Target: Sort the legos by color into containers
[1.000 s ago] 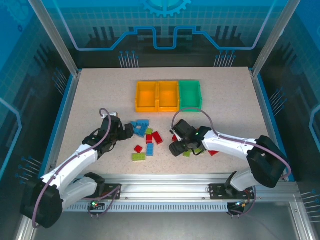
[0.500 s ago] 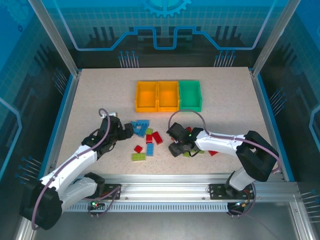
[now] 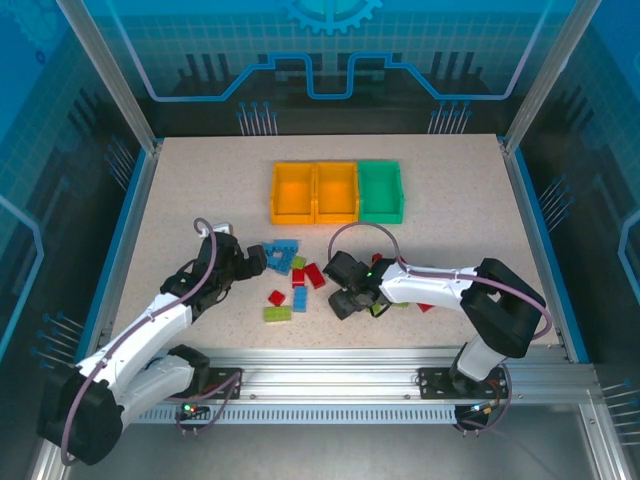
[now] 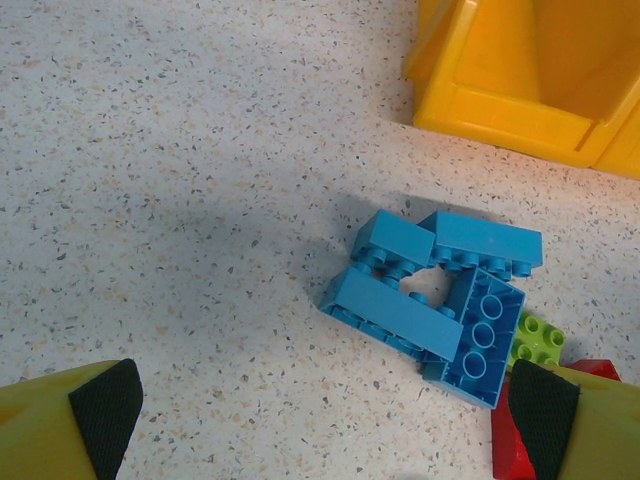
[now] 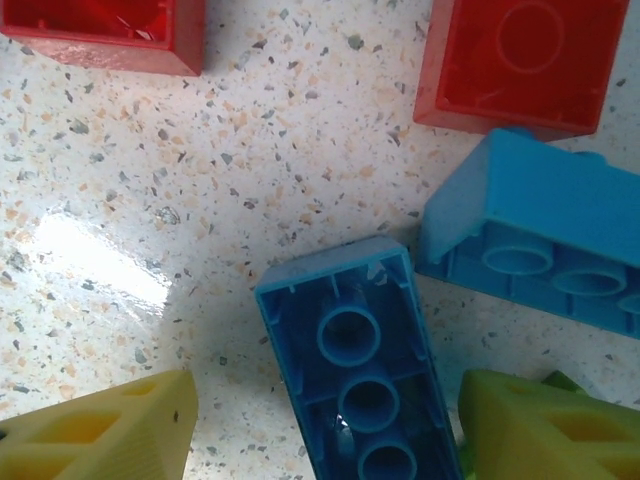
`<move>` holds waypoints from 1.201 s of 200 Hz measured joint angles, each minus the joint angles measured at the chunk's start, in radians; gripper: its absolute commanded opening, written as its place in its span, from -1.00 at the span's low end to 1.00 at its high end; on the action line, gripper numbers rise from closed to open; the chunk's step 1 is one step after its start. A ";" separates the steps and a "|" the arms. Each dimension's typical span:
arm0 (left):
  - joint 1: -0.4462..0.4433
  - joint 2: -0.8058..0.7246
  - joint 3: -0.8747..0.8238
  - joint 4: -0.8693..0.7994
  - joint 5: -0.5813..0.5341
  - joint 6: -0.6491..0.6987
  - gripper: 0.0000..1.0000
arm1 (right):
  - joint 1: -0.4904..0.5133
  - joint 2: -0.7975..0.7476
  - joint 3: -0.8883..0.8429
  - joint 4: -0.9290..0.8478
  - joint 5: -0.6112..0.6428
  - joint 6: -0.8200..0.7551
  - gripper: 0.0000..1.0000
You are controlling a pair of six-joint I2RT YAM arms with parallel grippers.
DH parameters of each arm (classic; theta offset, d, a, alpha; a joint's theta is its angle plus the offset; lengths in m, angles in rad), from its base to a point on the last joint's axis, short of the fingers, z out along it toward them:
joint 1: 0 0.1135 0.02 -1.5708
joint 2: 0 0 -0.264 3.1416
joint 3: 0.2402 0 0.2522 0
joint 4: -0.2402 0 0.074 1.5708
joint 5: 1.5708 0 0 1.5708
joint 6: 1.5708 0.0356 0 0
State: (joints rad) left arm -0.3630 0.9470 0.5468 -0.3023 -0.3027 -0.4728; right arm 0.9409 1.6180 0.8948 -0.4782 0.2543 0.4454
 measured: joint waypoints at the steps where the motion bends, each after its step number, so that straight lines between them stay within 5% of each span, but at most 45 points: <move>1: 0.000 0.000 0.000 0.000 0.000 0.000 0.98 | 0.000 0.000 0.000 0.000 0.000 0.000 0.41; 37: 0.000 -0.007 -0.008 -0.005 0.000 0.000 0.97 | 0.012 0.000 0.000 -0.009 0.000 0.003 0.24; 97: 0.000 -0.032 -0.014 -0.007 0.000 -0.001 0.98 | 0.019 0.040 0.008 -0.008 -0.003 -0.003 -0.39; 158: -0.005 -0.034 -0.022 -0.007 0.004 -0.002 0.98 | 0.004 -0.021 0.040 -0.044 -0.003 -0.008 -0.43; 201: -0.096 -0.003 0.003 -0.029 -0.007 -0.004 0.98 | -0.229 -0.121 0.097 -0.019 -0.072 -0.044 -0.44; 240: -0.240 0.069 0.058 -0.053 -0.049 -0.009 0.98 | -0.469 -0.021 0.282 -0.029 -0.082 -0.100 -0.46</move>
State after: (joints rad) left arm -0.6029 1.0164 0.6048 -0.3553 -0.3519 -0.4820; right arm 0.4721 1.5970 1.1770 -0.5068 0.1726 0.3450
